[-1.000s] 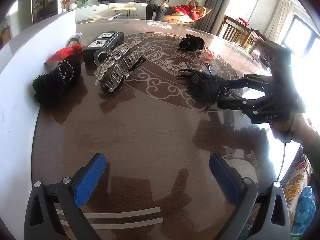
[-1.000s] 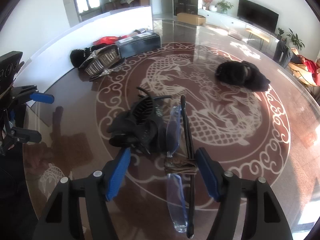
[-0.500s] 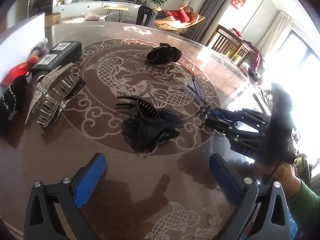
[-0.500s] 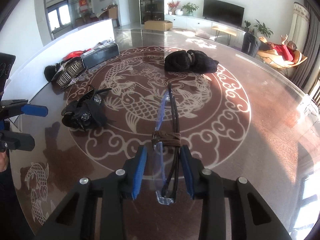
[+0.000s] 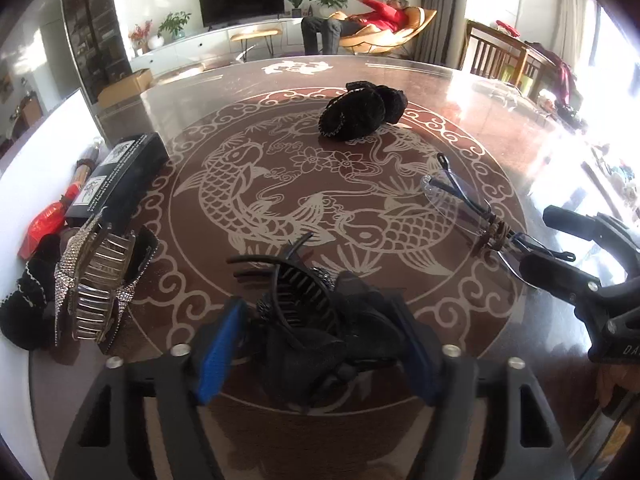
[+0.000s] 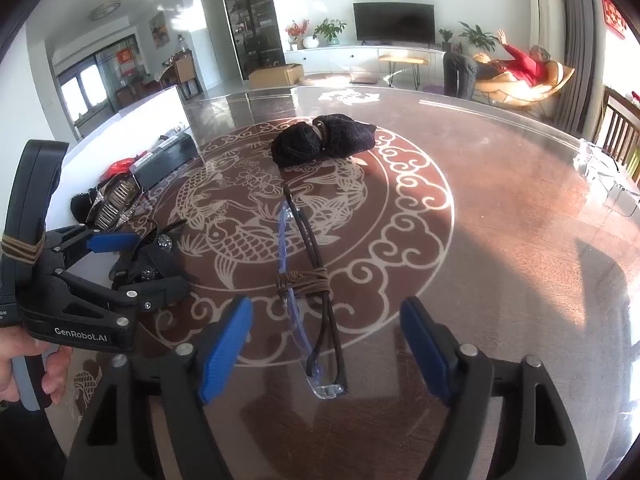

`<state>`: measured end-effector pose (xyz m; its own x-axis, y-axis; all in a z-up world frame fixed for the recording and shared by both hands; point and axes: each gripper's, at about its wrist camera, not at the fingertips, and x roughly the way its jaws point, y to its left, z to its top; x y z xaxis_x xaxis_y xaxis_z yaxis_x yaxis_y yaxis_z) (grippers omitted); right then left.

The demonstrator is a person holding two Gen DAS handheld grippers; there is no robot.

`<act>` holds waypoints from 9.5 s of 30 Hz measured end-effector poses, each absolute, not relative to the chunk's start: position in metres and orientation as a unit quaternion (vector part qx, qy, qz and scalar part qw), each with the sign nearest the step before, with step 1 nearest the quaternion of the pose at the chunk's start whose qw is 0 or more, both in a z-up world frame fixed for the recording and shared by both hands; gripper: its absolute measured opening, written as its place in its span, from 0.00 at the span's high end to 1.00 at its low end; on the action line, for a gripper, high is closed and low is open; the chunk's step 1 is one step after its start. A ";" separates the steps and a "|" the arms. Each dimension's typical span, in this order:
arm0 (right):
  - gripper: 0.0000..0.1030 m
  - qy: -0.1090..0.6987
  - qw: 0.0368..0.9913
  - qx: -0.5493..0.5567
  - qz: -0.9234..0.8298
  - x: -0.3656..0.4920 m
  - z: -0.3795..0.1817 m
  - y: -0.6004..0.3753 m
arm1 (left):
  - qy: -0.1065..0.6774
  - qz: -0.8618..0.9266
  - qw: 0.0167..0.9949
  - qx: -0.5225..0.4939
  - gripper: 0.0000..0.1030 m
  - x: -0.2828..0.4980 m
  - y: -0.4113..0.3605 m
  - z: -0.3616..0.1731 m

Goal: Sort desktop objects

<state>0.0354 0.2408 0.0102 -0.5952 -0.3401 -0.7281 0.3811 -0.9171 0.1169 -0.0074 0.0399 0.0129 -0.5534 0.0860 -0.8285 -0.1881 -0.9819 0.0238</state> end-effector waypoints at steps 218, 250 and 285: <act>0.00 0.056 0.090 0.465 -0.879 0.053 -0.007 0.192 | 0.055 0.882 0.102 -0.456 0.00 0.021 -0.006 0.000; 0.00 0.050 0.080 0.465 -0.880 0.054 -0.008 0.193 | 0.037 0.880 0.123 -0.457 0.00 0.050 -0.032 0.003; 0.00 0.076 0.090 0.455 -0.883 0.060 -0.005 0.184 | -0.015 0.887 -0.019 -0.461 0.54 0.018 -0.082 0.011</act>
